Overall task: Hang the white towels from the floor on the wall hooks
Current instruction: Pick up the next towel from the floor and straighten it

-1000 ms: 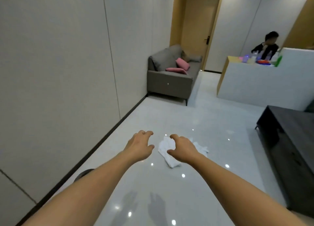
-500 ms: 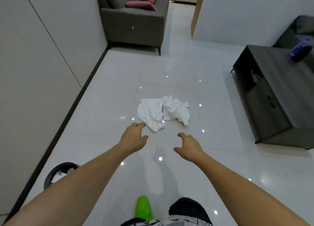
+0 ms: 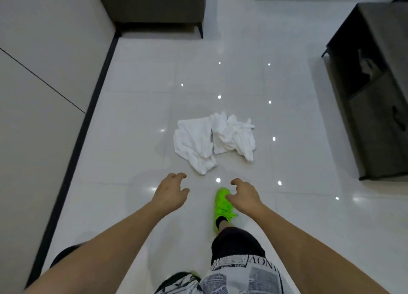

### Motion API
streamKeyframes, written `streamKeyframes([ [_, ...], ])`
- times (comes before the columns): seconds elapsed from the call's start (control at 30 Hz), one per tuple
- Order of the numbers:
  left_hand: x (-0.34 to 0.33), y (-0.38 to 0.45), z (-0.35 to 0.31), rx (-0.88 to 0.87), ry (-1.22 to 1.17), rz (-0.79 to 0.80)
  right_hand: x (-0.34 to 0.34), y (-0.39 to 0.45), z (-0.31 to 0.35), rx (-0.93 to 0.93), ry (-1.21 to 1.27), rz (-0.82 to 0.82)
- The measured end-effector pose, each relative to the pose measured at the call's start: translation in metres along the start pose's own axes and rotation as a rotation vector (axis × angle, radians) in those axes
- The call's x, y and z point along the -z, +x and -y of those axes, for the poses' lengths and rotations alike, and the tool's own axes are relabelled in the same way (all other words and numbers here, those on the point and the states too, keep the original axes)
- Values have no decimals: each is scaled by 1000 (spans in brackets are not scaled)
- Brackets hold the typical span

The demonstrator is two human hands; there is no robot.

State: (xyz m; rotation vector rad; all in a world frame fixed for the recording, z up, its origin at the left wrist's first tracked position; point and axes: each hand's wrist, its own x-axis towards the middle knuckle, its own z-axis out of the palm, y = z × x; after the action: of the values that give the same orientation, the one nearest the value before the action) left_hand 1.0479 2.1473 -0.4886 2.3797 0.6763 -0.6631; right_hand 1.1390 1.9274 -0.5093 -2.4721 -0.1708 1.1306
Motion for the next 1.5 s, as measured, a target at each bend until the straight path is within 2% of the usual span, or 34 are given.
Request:
streamKeyframes([
  [0.27,29,135,-22,137,-93,66,37,125,19,-128,90,119],
  [0.43,18,210,-11,198,-174,132,26,199,30,-214,149,117],
  [0.67,-65,373,64,173,-141,259,-65,350,5,-342,171,115],
  [0.8,-115,450,117,146,-79,247,-127,441,-21,-414,266,125],
  [1.07,-225,527,183,216,-24,378,-198,580,-77,-438,282,95],
  [1.17,-252,540,191,192,-13,421,-217,606,-88,-369,191,100],
  [1.27,-261,546,195,180,33,421,-235,612,-95,-397,218,95],
  [1.4,-246,540,191,176,58,424,-243,588,-87,-490,396,40],
  [1.5,-215,525,172,166,77,430,-227,554,-68,-495,439,-22],
])
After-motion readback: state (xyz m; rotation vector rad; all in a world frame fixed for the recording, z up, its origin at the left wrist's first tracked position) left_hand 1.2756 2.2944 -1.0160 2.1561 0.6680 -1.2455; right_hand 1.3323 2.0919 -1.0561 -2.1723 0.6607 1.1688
